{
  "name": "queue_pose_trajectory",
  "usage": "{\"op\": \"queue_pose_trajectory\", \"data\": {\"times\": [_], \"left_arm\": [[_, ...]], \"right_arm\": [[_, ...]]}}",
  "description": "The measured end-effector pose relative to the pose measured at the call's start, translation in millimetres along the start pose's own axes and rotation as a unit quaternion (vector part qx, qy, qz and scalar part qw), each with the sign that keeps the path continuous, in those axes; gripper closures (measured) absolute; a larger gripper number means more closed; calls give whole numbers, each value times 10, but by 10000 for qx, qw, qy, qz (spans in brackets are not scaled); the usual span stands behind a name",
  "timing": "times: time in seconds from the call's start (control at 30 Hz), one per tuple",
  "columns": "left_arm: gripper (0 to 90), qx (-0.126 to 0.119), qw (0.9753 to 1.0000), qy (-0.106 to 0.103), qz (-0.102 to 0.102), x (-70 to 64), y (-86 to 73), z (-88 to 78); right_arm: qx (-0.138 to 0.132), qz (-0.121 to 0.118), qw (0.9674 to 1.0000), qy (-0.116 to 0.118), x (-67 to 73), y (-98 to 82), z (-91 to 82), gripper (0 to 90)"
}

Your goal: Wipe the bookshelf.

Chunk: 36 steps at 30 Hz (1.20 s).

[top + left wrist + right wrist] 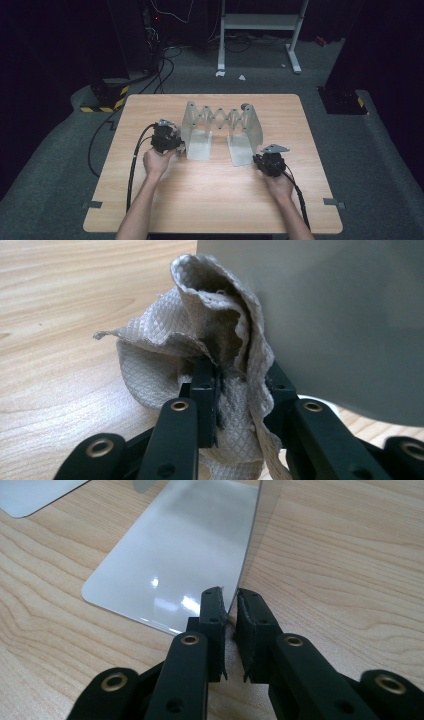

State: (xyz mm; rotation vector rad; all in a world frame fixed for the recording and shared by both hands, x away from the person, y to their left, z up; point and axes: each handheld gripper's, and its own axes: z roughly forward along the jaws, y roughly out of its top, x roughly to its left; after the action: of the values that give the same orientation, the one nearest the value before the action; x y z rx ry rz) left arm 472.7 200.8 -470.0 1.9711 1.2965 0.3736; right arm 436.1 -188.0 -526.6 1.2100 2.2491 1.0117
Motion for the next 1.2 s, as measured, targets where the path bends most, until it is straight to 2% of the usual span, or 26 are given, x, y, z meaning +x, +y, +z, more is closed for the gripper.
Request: {"op": "queue_pose_trajectory", "data": {"times": [0.13,0.3,0.5,0.6,0.7,0.87,1.0,1.2], "left_arm": [[730,116,9999,44,-22,12,-43,85],[731,216,9994,257,78,-14,-84,186],[731,253,9994,228,33,5,-98,221],[731,264,9993,235,152,1,-86,202],[732,188,9995,197,140,2,-57,143],[732,-29,9996,156,232,-29,29,-14],[733,-279,9995,20,175,-22,82,-180],[733,-620,9978,-82,232,-66,230,-428]], "right_arm": [[1,0,10000,1,0,0,0,818],[2,1,10000,13,-2,0,0,818],[4,-6,10000,-1,3,0,-1,818],[2,-3,10000,1,2,0,-1,818],[2,-8,10000,13,0,0,0,818],[0,-27,10000,23,-1,0,0,817],[-1,-40,10000,24,-1,0,0,817],[-8,-54,10000,16,2,0,0,816]]}}
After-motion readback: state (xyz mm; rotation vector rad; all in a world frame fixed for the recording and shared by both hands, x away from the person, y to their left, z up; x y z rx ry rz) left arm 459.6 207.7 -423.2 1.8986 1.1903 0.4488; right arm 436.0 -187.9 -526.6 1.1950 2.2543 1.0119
